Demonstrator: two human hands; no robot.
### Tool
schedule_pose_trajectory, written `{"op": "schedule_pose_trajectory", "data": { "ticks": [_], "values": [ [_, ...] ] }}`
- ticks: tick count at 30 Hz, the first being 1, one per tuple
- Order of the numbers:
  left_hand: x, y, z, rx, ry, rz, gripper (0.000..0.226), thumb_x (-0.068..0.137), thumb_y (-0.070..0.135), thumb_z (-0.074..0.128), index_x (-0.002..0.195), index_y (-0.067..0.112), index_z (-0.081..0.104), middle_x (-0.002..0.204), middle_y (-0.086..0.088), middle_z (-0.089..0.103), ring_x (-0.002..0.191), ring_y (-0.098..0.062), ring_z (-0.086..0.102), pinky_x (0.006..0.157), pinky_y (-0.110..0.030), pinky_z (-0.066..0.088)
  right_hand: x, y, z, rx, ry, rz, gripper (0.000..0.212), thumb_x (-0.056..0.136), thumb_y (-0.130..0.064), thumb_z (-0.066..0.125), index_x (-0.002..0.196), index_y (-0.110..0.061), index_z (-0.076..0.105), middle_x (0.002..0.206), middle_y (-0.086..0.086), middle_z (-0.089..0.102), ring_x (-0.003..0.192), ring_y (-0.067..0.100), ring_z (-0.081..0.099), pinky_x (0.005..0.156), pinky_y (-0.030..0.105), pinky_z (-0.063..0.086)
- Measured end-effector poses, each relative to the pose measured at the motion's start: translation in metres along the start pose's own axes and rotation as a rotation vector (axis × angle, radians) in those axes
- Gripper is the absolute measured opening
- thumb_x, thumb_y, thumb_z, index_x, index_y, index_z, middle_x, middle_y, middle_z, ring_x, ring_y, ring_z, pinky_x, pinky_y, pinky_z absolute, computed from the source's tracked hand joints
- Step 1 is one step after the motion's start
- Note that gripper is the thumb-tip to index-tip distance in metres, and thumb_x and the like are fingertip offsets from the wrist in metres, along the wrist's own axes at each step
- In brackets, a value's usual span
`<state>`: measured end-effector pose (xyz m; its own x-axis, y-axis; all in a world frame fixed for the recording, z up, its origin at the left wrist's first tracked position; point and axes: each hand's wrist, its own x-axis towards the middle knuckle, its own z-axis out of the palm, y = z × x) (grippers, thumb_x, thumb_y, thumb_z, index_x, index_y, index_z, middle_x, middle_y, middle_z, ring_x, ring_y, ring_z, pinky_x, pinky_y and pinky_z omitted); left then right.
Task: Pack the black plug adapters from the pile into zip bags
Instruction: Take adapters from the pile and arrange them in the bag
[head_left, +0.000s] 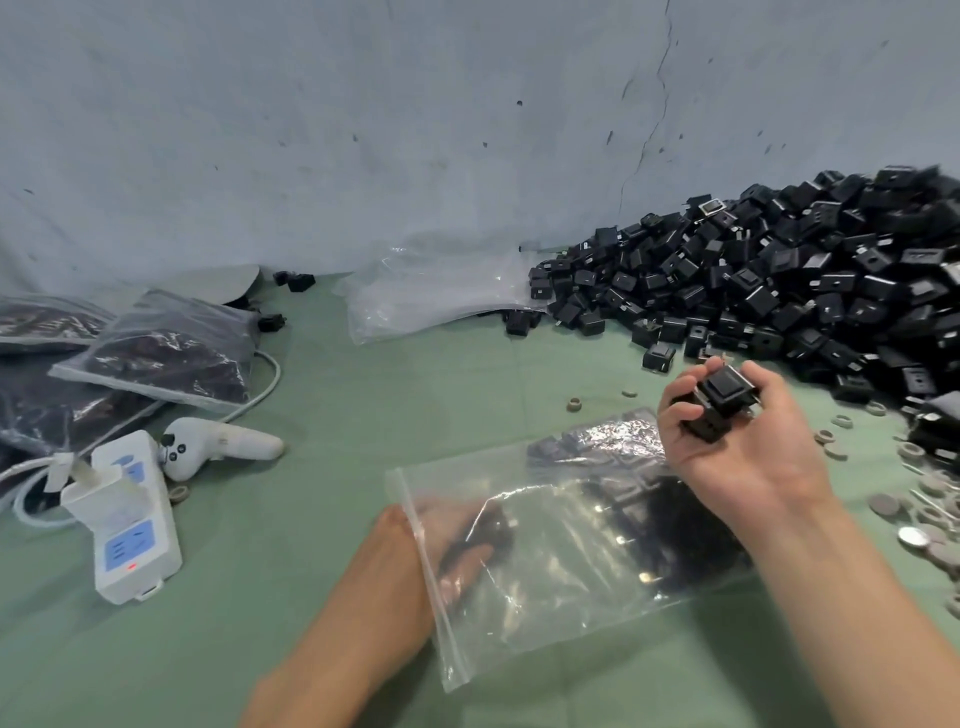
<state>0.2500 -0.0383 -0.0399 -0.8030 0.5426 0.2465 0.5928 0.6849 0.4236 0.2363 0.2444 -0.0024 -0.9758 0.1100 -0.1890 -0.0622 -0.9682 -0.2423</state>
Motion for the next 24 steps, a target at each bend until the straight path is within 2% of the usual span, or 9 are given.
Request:
{"op": "schedule_pose_trajectory", "data": {
  "ticks": [3,7,11,12,14,16,19,21,24],
  "values": [
    [0.016,-0.001,0.005,0.1,0.017,0.071,0.008,0.097,0.039,0.056,0.101,0.039,0.063,0.087,0.019,0.057,0.085,-0.006,0.054,0.08,-0.026,0.044,0.002,0.002,0.002,-0.015,0.018,0.002,0.014,0.093,-0.033,0.057,0.089,-0.02,0.061,0.088,-0.006,0.058,0.073,0.009,0.057,0.055,0.016,0.044],
    [0.036,0.005,0.016,0.134,-0.004,0.047,0.02,0.096,0.052,0.052,0.111,0.049,0.065,0.09,0.031,0.049,0.094,0.008,0.043,0.088,-0.01,0.027,0.004,0.003,0.004,-0.015,0.032,0.006,0.014,0.094,-0.033,0.056,0.091,-0.02,0.061,0.088,-0.006,0.058,0.072,0.01,0.058,0.053,0.017,0.045],
    [0.045,0.012,0.031,-0.101,0.017,-0.007,0.015,0.093,0.057,0.053,0.103,0.051,0.063,0.105,0.031,0.062,0.102,0.005,0.057,0.089,-0.023,0.045,0.005,0.002,0.004,-0.014,0.043,0.001,0.015,0.095,-0.033,0.055,0.093,-0.02,0.06,0.087,-0.005,0.059,0.07,0.01,0.058,0.053,0.017,0.044],
    [0.047,0.011,0.036,-0.187,0.005,-0.045,0.018,0.094,0.06,0.052,0.106,0.051,0.062,0.108,0.031,0.062,0.107,0.002,0.057,0.093,-0.023,0.045,0.005,0.001,0.005,-0.015,0.046,0.001,0.015,0.096,-0.034,0.054,0.094,-0.02,0.06,0.086,-0.005,0.059,0.07,0.01,0.058,0.053,0.017,0.044],
    [0.051,0.005,0.047,-0.256,-0.025,-0.107,0.027,0.092,0.062,0.051,0.117,0.052,0.055,0.118,0.034,0.056,0.118,-0.001,0.052,0.1,-0.011,0.035,0.004,0.0,0.006,-0.017,0.052,0.001,0.015,0.096,-0.034,0.054,0.094,-0.02,0.06,0.085,-0.005,0.06,0.07,0.01,0.058,0.053,0.017,0.044],
    [0.058,-0.002,0.056,-0.262,-0.029,-0.135,0.04,0.093,0.058,0.053,0.13,0.043,0.052,0.127,0.029,0.051,0.125,0.0,0.047,0.1,-0.007,0.031,0.004,-0.001,0.006,-0.012,0.055,0.001,0.015,0.096,-0.034,0.054,0.094,-0.02,0.06,0.085,-0.005,0.06,0.07,0.011,0.058,0.053,0.017,0.044],
    [0.069,-0.002,0.059,-0.255,-0.015,-0.129,0.045,0.09,0.06,0.051,0.129,0.037,0.053,0.126,0.021,0.054,0.121,-0.002,0.05,0.097,-0.006,0.033,0.004,-0.002,0.004,-0.012,0.051,0.007,0.015,0.096,-0.034,0.054,0.092,-0.02,0.061,0.086,-0.005,0.059,0.07,0.011,0.058,0.054,0.017,0.044],
    [0.072,0.0,0.059,-0.193,0.002,-0.096,0.053,0.086,0.061,0.046,0.129,0.032,0.055,0.123,0.018,0.056,0.117,-0.006,0.053,0.097,-0.014,0.04,0.004,-0.002,0.002,-0.017,0.053,0.014,0.015,0.095,-0.034,0.054,0.092,-0.02,0.061,0.086,-0.004,0.059,0.071,0.011,0.058,0.054,0.017,0.044],
    [0.07,0.0,0.06,-0.185,0.029,-0.094,0.04,0.091,0.051,0.053,0.127,0.033,0.053,0.12,0.022,0.048,0.116,-0.008,0.051,0.091,-0.002,0.031,0.005,-0.003,0.001,-0.025,0.056,0.024,0.016,0.095,-0.033,0.054,0.09,-0.02,0.061,0.085,-0.004,0.06,0.07,0.012,0.058,0.053,0.018,0.045]
  ]
}}
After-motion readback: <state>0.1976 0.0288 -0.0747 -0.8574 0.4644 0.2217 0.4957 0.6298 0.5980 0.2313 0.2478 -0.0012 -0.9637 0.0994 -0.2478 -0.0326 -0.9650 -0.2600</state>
